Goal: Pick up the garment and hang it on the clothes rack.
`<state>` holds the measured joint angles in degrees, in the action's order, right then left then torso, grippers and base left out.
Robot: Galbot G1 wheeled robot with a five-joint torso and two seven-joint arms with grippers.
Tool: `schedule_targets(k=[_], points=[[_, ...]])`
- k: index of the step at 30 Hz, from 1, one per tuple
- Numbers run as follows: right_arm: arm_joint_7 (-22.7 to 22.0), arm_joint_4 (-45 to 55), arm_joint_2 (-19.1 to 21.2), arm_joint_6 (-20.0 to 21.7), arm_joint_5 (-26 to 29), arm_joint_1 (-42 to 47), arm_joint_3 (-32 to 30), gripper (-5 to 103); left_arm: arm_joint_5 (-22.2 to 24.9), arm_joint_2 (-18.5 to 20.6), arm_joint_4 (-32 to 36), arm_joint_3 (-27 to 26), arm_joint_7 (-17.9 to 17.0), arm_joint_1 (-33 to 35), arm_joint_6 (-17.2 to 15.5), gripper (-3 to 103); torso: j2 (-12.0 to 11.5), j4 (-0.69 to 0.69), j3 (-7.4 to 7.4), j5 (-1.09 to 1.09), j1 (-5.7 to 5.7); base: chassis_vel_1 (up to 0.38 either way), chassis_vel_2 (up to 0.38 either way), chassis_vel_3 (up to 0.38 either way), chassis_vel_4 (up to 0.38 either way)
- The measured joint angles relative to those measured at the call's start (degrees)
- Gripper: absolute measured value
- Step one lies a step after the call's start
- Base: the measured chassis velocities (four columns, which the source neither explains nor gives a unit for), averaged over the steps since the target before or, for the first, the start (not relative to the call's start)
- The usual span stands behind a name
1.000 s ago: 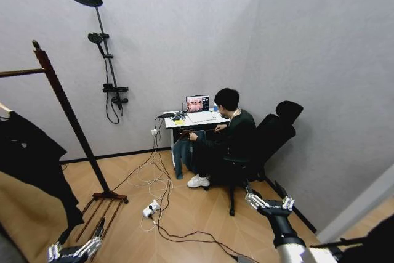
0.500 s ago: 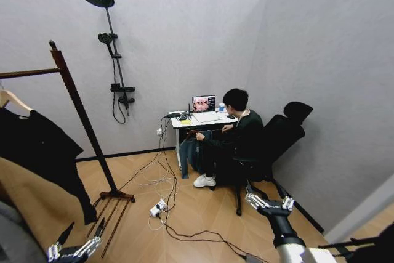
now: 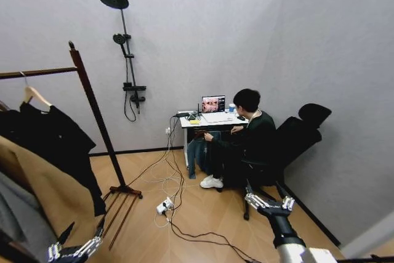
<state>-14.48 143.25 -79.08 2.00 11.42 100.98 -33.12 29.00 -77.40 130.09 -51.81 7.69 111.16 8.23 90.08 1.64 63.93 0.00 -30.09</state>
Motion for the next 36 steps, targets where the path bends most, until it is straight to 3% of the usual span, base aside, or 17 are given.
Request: schedule_targets(k=[14, 29, 30, 32, 33, 36], points=[[0.0, 0.0, 0.0, 0.0, 0.0, 0.0, 0.0, 100, 0.0, 0.0, 0.0, 0.0, 0.0, 0.0, 0.0, 100, 0.0, 0.0, 0.02, 0.01, -0.02, 0.09, -0.085, -0.095, 0.088], [0.0, 0.0, 0.0, 0.0, 0.0, 0.0, 0.0, 100, 0.0, 0.0, 0.0, 0.0, 0.0, 0.0, 0.0, 100, 0.1, -0.01, 0.04, 0.03, -0.03, 0.282, -0.28, -0.267, 0.285], [0.0, 0.0, 0.0, 0.0, 0.0, 0.0, 0.0, 100, 0.0, 0.0, 0.0, 0.0, 0.1, 0.0, 0.0, 100, 0.1, 0.0, 0.04, -0.06, -0.02, 0.375, -0.351, -0.394, 0.374], [0.0, 0.0, 0.0, 0.0, 0.0, 0.0, 0.0, 100, 0.0, 0.0, 0.0, 0.0, 0.0, 0.0, 0.0, 100, 0.1, 0.0, 0.04, -0.05, -0.02, 0.367, -0.381, -0.394, 0.374], [0.0, 0.0, 0.0, 0.0, 0.0, 0.0, 0.0, 100, 0.0, 0.0, 0.0, 0.0, 0.0, 0.0, 0.0, 100, 0.1, -0.01, 0.04, 0.07, -0.03, 0.367, -0.381, -0.358, 0.375], [0.0, 0.0, 0.0, 0.0, 0.0, 0.0, 0.0, 100, 0.0, 0.0, 0.0, 0.0, 0.1, 0.0, 0.0, 100, 0.1, 0.0, 0.03, -0.05, 0.0, 0.366, -0.344, -0.37, 0.369]])
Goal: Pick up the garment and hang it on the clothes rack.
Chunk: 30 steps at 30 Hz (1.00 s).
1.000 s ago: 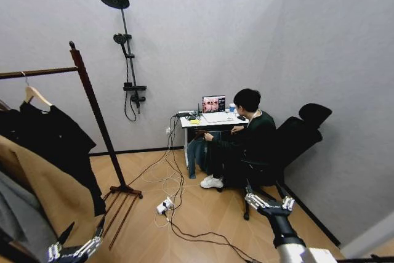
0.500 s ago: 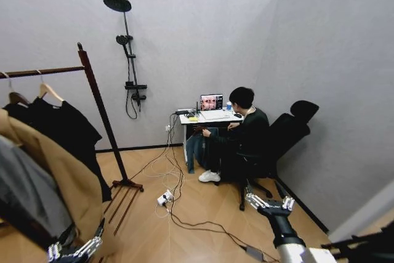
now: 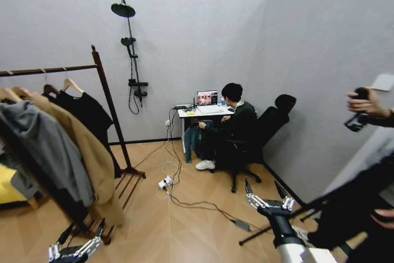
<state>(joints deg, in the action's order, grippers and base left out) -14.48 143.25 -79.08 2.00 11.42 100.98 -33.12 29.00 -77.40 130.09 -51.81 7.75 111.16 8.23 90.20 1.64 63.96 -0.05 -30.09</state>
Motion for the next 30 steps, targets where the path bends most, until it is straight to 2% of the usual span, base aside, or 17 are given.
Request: schedule_targets(k=[1, 2, 6, 7, 8, 9, 11, 13, 14, 16, 30], points=[[0.0, 0.0, 0.0, 0.0, 0.0, 0.0, 0.0, 100, 0.0, 0.0, 0.0, 0.0, 0.0, 0.0, 0.0, 100, 0.0, 0.0, 0.01, -0.01, -0.01, 0.365, -0.332, -0.342, 0.367], [0.0, 0.0, 0.0, 0.0, 0.0, 0.0, 0.0, 100, 0.0, 0.0, 0.0, 0.0, 0.0, 0.0, 0.0, 100, 0.0, -0.01, 0.02, 0.11, -0.04, 0.367, -0.4, -0.342, 0.38], [0.0, 0.0, 0.0, 0.0, 0.0, 0.0, 0.0, 100, 0.0, 0.0, 0.0, 0.0, 0.0, 0.0, 0.0, 100, 0.0, 0.0, 0.02, -0.01, -0.03, 0.356, -0.357, -0.355, 0.348], [0.0, 0.0, 0.0, 0.0, 0.0, 0.0, 0.0, 100, 0.0, 0.0, 0.0, 0.0, 0.0, 0.0, 0.0, 100, 0.0, 0.0, 0.02, -0.01, -0.03, 0.357, -0.313, -0.373, 0.317], [0.0, 0.0, 0.0, 0.0, 0.0, 0.0, 0.0, 100, 0.0, 0.0, 0.0, 0.0, 0.0, 0.0, 0.0, 100, 0.0, 0.0, 0.01, 0.13, -0.02, 0.279, -0.345, -0.3, 0.287], [0.0, 0.0, 0.0, 0.0, 0.0, 0.0, 0.0, 100, 0.0, 0.0, 0.0, 0.0, 0.0, 0.0, 0.0, 100, 0.0, 0.0, 0.0, 0.03, 0.0, 0.279, -0.226, -0.214, 0.287], [0.0, 0.0, 0.0, 0.0, 0.0, 0.0, 0.0, 100, 0.0, 0.0, 0.0, 0.0, 0.0, 0.0, 0.0, 100, 0.0, -0.01, -0.01, 0.05, 0.02, 0.25, -0.226, -0.204, 0.23], [0.0, 0.0, 0.0, 0.0, 0.0, 0.0, 0.0, 100, 0.0, 0.0, 0.0, 0.0, 0.0, 0.0, 0.0, 100, 0.0, -0.03, 0.0, 0.03, 0.02, 0.047, -0.052, -0.194, 0.143], [0.0, 0.0, 0.0, 0.0, 0.0, 0.0, 0.0, 100, 0.0, 0.0, 0.0, 0.0, 0.0, 0.0, 0.0, 100, 0.0, -0.01, 0.0, 0.11, 0.01, 0.017, -0.015, -0.125, 0.143], [0.0, 0.0, 0.0, 0.0, 0.0, 0.0, 0.0, 100, 0.0, 0.0, 0.0, 0.0, 0.0, 0.0, 0.0, 100, 0.0, 0.01, 0.01, 0.03, 0.0, 0.0, 0.0, 0.0, 0.0], [0.0, 0.0, 0.0, 0.0, 0.0, 0.0, 0.0, 100, 0.0, 0.0, 0.0, 0.0, 0.0, 0.0, 0.0, 100, 0.0, 0.0, 0.03, 0.06, -0.07, -0.01, -0.009, 0.022, 0.008]])
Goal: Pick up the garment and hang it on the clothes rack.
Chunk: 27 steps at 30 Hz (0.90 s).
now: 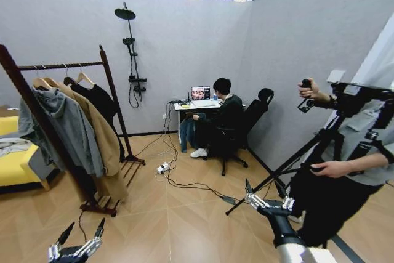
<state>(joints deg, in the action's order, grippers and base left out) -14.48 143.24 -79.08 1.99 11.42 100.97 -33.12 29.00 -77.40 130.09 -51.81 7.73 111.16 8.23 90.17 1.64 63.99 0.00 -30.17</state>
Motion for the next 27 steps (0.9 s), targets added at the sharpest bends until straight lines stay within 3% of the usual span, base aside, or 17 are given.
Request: schedule_targets(k=[13, 27], points=[[0.0, 0.0, 0.0, 0.0, 0.0, 0.0, 0.0, 100, 0.0, 0.0, 0.0, 0.0, 0.0, 0.0, 0.0, 100, 0.1, 0.0, -0.04, 0.01, 0.11, 0.139, -0.2, -0.128, 0.185], [0.0, 0.0, 0.0, 0.0, 0.0, 0.0, 0.0, 100, 0.0, 0.0, 0.0, 0.0, 0.0, 0.0, 0.0, 100, 0.0, -0.01, 0.01, -0.01, -0.01, -0.003, 0.004, 0.005, -0.002]])
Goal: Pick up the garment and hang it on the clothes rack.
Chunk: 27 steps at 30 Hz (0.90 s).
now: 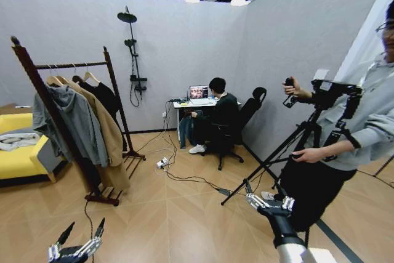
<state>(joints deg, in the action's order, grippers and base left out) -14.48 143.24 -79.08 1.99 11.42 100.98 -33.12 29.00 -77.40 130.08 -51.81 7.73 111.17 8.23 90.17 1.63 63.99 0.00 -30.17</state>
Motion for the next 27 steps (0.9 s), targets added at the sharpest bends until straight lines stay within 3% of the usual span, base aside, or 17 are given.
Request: schedule_targets(k=[27], points=[[0.0, 0.0, 0.0, 0.0, 0.0, 0.0, 0.0, 100, 0.0, 0.0, 0.0, 0.0, 0.0, 0.0, 0.0, 100, 0.0, 0.0, -0.02, 0.0, 0.04, 0.0, 0.0, 0.0, 0.0]])
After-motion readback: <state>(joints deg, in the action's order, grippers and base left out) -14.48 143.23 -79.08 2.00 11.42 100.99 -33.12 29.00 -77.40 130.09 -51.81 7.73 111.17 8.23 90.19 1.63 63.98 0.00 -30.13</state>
